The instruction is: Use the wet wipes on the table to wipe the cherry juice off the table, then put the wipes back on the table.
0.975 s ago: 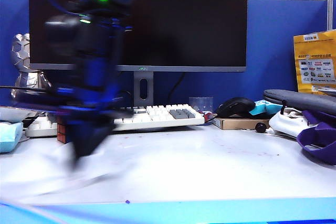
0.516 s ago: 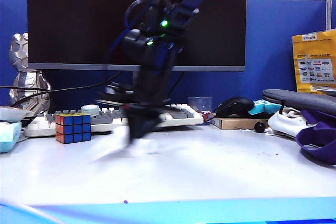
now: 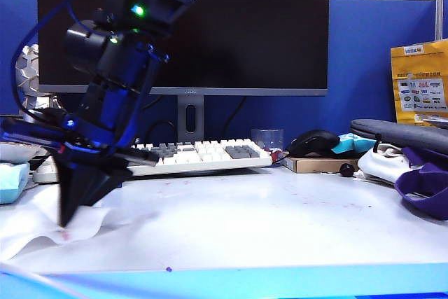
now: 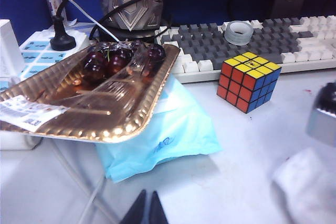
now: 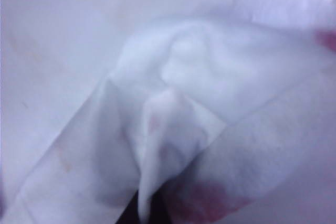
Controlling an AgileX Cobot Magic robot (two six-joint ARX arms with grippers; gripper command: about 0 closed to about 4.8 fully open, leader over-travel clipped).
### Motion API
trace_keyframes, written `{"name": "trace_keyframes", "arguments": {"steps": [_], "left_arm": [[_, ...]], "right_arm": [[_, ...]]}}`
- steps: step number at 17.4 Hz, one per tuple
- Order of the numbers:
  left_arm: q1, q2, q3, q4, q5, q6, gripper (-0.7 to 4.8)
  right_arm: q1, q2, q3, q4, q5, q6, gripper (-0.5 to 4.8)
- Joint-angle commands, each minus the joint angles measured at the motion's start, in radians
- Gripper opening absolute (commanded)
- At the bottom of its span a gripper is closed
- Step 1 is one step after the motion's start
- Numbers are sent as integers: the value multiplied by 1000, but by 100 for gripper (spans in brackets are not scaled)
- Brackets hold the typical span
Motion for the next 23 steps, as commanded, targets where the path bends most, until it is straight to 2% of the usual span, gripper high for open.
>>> {"name": "trace_keyframes", "arguments": {"steps": [1,5,10,13,15,19,20,23], "left_arm": [[0,-3,-1,-10,5,-3,-2],[0,-3,-1,-10,5,-3,-2],[0,-3,-1,-10,5,-3,-2],[0,-3,-1,-10,5,-3,-2],[0,-3,-1,-10,5,-4,-2],[0,-3,-1,-10,5,-3,-2],[0,-3,-1,-10,5,-4,-2],[0,-3,-1,-10,5,-3,-2]], "right_arm": [[-97,8,-5,-164,188,-5,-5],[-289,8,-5,-275,233,-5,-5],[-496,8,-5,-325,324,-25,-5],[-569,8,-5,-384,362,-28,-5],[-587,8,-5,-458,347,-43,-5],[-527,8,-5,-471,132,-110,-5],[-484,8,-5,-433,73,-131,-5],[-428,8,-5,-362,65,-131,-5]]}}
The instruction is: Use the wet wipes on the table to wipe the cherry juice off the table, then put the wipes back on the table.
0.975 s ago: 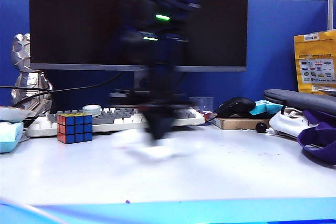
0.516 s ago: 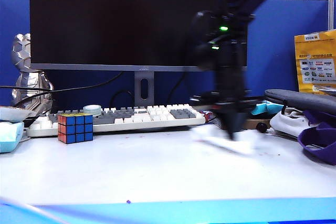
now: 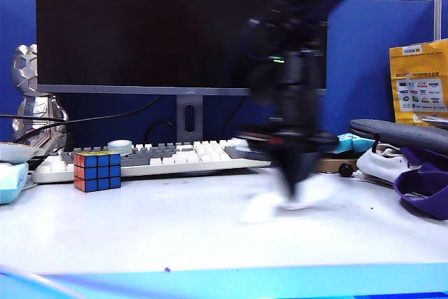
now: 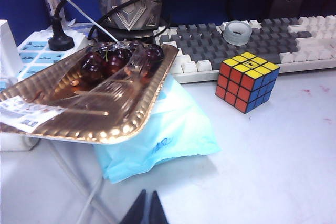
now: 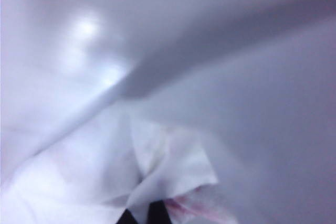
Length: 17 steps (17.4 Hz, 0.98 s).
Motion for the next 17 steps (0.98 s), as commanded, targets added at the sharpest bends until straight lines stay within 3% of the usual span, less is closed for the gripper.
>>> {"name": "trace_keyframes", "arguments": {"steps": [1,3,6,11,14,17], "left_arm": [[0,-3,-1,-10,5,-3,-2],[0,-3,-1,-10,5,-3,-2],[0,-3,-1,-10,5,-4,-2],[0,-3,-1,-10,5,-3,-2],[0,-3,-1,-10,5,-3,-2],[0,-3,-1,-10,5,-3,-2]], "right_arm": [[39,26,-13,123,-3,3,-5],[27,26,-13,93,188,42,-5],[-11,26,-13,16,287,49,-5],[-97,26,-19,-8,276,89,-5],[-89,26,-24,-8,185,87,-5],[-71,26,-29,52,178,87,-5]]}}
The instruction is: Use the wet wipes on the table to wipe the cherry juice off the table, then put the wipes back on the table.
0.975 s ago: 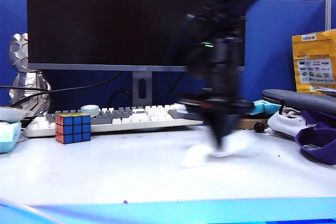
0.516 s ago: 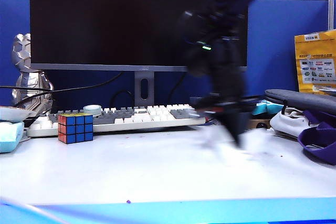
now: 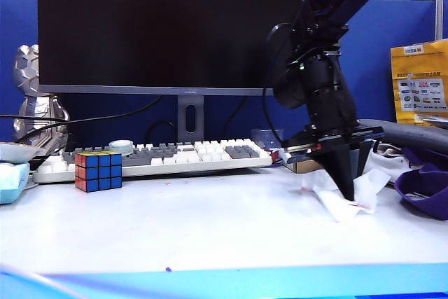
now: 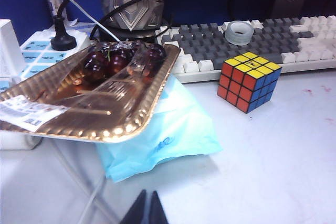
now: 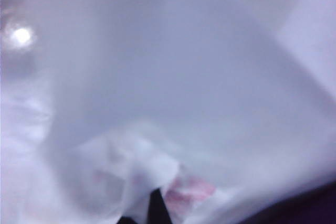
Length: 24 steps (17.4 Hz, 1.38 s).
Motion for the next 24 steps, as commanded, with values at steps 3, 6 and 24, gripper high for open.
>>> {"name": "trace_keyframes", "arguments": {"steps": [3,6,24], "left_arm": [[0,-3,-1,-11,5,-3,-2],[0,-3,-1,-11,5,-3,-2],[0,-3,-1,-11,5,-3,-2]], "right_arm": [[24,29,-16,197,-161,12,-5],[24,28,-12,162,-171,13,-5],[9,-177,-369,258,-79,-3,-5]]}}
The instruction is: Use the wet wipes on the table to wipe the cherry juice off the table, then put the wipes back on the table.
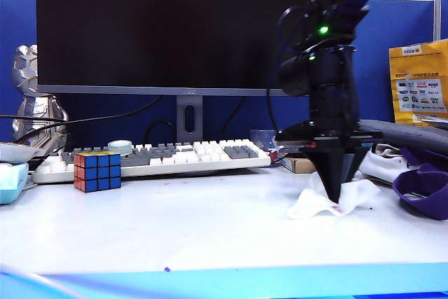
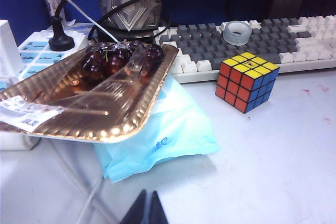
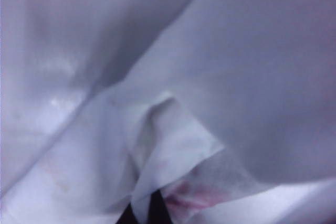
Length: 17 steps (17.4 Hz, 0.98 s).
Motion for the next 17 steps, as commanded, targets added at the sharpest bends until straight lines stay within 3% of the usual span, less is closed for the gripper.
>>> {"name": "trace_keyframes", "arguments": {"steps": [1,2,6,11,12,15,17], "left_arm": [[0,-3,-1,-10,5,-3,-2],[0,-3,-1,-10,5,-3,-2],[0,-3,-1,-10,5,-3,-2],[0,-3,-1,-10,5,-3,-2],[0,-3,-1,-10,5,-3,-2],[0,-3,-1,-10,5,-3,-2],[0,-3,-1,-10,5,-3,-2]], "right_arm": [[-1,6,-51,-52,77,14,-5],[-10,4,-51,-74,140,21,-5],[-47,5,-51,-90,220,34,-5],[-38,10,-50,-15,-47,-18,-5],[-34,10,-50,19,-48,-17,-5],[-38,18,-48,101,15,-3,-5],[-51,42,-48,112,177,-2,-5]]}}
